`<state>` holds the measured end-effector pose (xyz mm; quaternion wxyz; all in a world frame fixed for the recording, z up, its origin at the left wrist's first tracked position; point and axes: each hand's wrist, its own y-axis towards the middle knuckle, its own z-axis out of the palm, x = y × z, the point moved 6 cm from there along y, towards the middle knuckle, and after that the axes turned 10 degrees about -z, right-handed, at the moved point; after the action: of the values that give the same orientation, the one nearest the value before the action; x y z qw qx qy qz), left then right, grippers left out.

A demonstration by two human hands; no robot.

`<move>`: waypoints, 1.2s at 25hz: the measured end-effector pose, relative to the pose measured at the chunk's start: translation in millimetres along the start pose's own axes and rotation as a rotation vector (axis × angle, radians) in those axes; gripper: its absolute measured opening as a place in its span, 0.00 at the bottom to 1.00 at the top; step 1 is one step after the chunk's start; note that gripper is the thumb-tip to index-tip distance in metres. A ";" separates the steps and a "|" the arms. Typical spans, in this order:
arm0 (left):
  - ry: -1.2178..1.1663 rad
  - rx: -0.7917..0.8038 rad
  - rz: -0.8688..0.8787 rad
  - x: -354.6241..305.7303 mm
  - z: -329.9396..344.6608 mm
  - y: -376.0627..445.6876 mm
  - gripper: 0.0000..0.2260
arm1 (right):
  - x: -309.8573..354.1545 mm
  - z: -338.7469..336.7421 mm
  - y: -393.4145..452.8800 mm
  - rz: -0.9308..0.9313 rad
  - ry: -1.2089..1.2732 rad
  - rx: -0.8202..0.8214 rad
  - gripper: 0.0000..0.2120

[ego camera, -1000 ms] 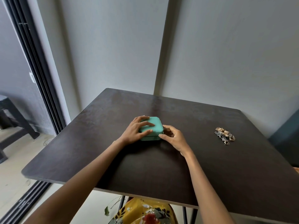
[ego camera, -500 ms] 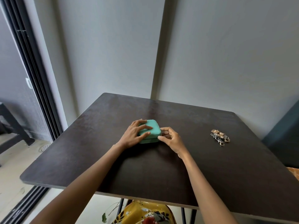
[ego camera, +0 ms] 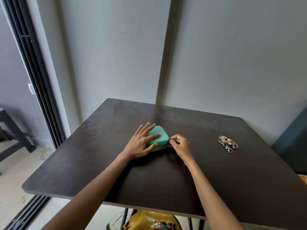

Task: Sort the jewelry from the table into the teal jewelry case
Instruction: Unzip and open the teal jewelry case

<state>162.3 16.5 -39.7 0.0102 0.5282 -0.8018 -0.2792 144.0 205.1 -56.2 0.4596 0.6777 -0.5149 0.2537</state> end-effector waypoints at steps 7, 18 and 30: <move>-0.016 0.048 -0.023 0.9 5.0 0.8 0.23 | 1.2 1.4 8.3 -0.004 -0.110 0.015 0.13; 0.138 -0.047 -0.131 -8.6 13.3 7.6 0.26 | 14.4 16.2 -27.3 -0.047 -0.227 -0.019 0.10; -0.326 -0.080 -0.193 -16.2 0.2 -1.0 0.15 | 22.8 31.7 -33.8 0.217 -0.003 -0.220 0.11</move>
<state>170.1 30.1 -35.8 -0.1259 0.5497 -0.7266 -0.3924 179.1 168.0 -64.0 0.5003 0.5639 -0.6105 0.2429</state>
